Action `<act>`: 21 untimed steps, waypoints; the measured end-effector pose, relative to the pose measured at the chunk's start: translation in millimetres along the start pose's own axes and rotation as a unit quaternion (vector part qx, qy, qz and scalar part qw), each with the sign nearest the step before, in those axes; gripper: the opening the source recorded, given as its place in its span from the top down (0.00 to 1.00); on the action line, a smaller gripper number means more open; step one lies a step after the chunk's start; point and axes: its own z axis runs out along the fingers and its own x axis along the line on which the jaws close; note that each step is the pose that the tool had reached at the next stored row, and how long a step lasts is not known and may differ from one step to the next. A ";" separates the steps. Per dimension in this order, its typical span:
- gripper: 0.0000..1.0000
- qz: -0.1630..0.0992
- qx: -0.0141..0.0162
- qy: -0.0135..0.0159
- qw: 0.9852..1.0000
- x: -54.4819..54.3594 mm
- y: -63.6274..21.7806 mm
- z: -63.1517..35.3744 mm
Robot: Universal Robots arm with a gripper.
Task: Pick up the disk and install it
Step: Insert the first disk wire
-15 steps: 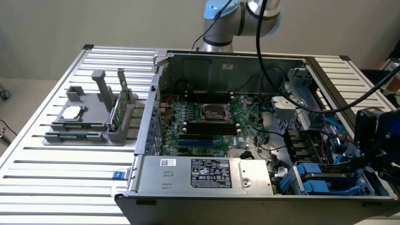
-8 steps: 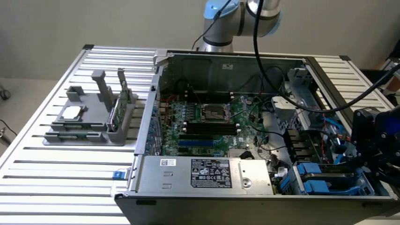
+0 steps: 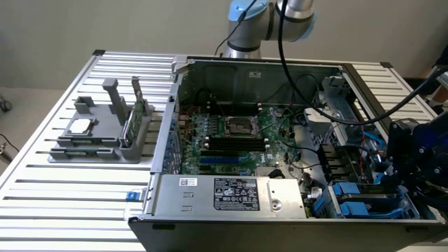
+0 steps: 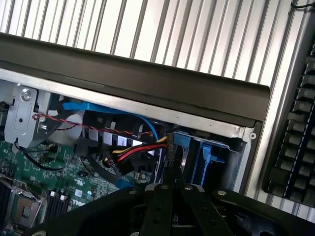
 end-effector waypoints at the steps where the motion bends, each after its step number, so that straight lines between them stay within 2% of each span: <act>1: 0.89 0.001 0.000 0.000 1.000 0.4 -0.4 0.0; 5: 0.88 0.001 0.000 0.000 1.000 1.5 -0.7 0.1; 6: 0.82 0.001 0.000 0.000 1.000 1.7 -0.7 0.2; 7: 0.82 0.001 0.000 0.000 1.000 2.0 -0.6 0.1; 9: 0.70 0.001 -0.001 0.000 1.000 2.2 -0.6 0.1; 12: 0.64 0.001 -0.001 0.000 1.000 2.3 -0.5 0.2; 13: 0.58 0.001 -0.001 0.000 1.000 2.3 -0.2 0.2; 21: 0.58 0.001 -0.001 0.001 1.000 1.7 10.5 2.1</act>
